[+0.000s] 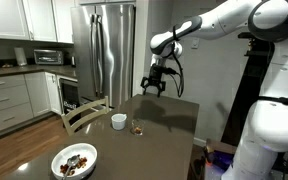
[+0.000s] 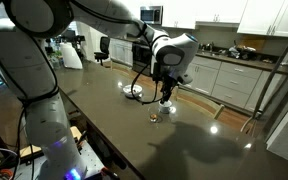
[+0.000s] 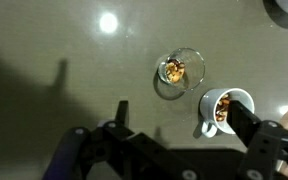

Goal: Pick up the glass cup and pour some of its contents in the bowl

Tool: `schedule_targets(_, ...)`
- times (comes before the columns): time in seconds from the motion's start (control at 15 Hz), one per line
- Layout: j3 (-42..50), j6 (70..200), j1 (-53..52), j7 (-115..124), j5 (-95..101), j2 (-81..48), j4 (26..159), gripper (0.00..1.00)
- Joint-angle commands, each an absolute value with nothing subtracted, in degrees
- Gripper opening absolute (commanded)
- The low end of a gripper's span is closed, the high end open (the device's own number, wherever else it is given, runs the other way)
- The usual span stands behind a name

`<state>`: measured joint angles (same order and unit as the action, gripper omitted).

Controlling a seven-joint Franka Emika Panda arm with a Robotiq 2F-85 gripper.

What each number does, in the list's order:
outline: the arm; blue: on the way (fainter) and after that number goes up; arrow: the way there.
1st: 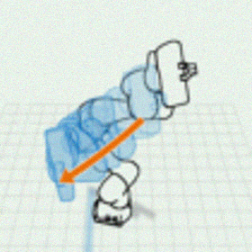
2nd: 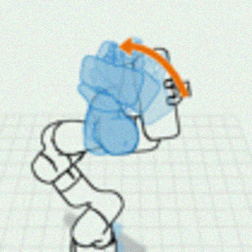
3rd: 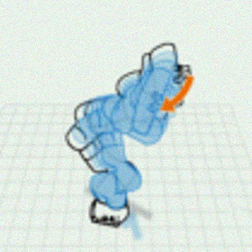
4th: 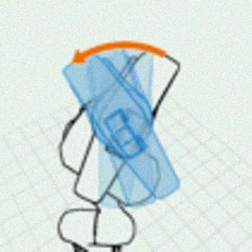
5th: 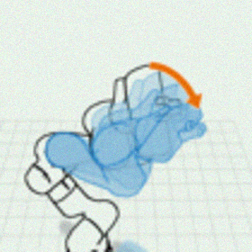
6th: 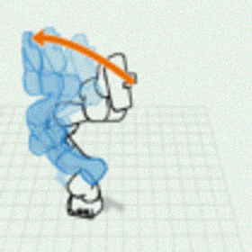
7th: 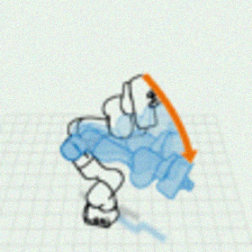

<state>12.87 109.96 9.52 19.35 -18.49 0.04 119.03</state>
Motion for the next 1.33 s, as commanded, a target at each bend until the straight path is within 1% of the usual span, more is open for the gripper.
schedule_targets(0.0,14.4,103.8,12.4,18.9,-26.9,-4.3,115.5,1.0)
schedule_targets(0.4,15.6,97.6,15.5,19.5,-39.3,-10.6,114.2,1.0)
schedule_targets(0.53,15.6,100.0,15.0,19.4,-36.8,-8.8,116.2,1.0)
schedule_targets(0.87,15.4,101.2,14.7,21.3,-37.6,-10.5,115.8,1.0)
schedule_targets(1.27,15.5,105.7,14.8,35.3,-44.3,-18.3,112.9,1.0)
